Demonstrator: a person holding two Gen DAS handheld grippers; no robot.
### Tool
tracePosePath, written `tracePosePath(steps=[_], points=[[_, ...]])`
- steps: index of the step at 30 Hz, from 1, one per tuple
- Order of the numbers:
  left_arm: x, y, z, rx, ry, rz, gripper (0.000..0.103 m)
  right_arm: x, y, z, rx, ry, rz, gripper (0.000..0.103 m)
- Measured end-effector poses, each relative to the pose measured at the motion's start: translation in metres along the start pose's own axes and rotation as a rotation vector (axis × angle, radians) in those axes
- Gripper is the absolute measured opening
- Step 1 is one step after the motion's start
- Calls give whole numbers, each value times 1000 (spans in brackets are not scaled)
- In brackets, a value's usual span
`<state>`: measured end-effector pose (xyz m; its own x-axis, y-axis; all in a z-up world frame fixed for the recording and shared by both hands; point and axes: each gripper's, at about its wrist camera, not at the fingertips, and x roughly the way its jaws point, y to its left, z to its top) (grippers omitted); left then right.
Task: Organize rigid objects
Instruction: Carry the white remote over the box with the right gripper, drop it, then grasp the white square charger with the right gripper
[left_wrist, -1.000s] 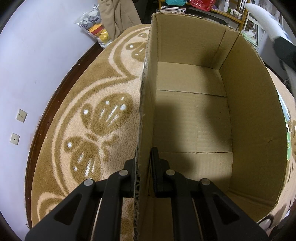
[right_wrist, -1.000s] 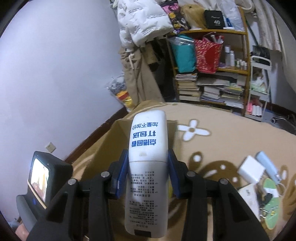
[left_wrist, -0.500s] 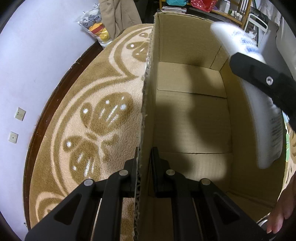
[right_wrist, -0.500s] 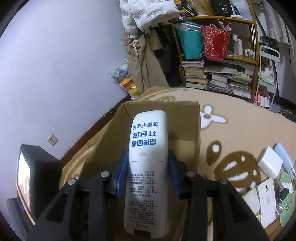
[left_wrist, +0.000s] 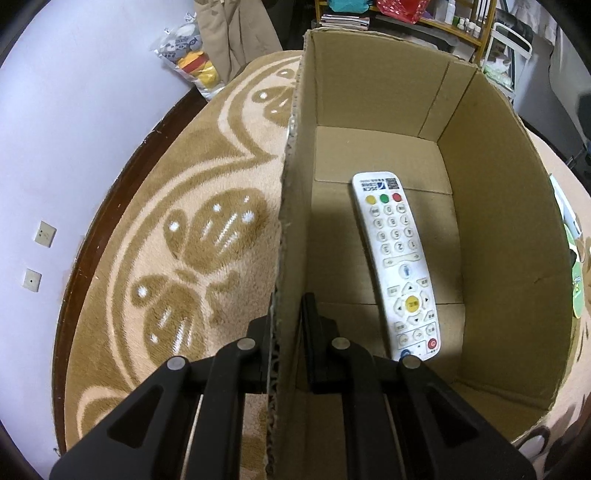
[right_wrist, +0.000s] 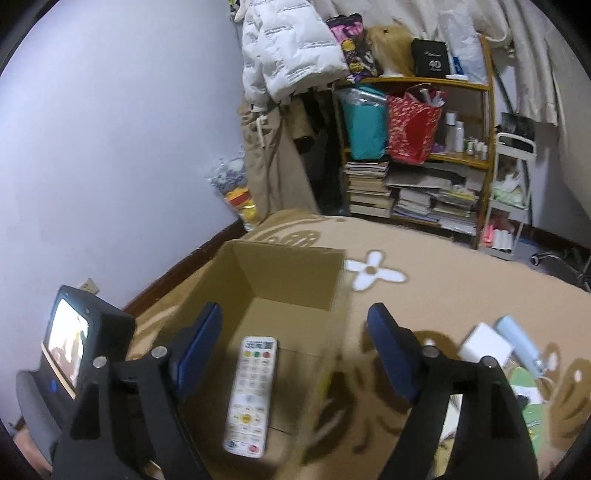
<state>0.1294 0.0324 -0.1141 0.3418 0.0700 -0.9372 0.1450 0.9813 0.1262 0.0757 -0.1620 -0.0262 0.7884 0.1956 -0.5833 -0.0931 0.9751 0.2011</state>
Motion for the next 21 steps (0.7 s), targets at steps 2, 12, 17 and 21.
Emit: tracePosePath(steps=[2, 12, 17, 21], points=[[0, 0, 0, 1, 0, 1, 9, -1, -11, -4, 21, 4, -20, 85], [-2, -3, -2, 11, -1, 9, 10, 10, -75, -43, 91, 79, -164, 85], [-2, -3, -3, 11, -1, 10, 10, 21, -105, -59, 148, 139, -188, 85], [-1, -4, -3, 14, -1, 13, 10, 28, -118, -69, 164, 175, -187, 85]])
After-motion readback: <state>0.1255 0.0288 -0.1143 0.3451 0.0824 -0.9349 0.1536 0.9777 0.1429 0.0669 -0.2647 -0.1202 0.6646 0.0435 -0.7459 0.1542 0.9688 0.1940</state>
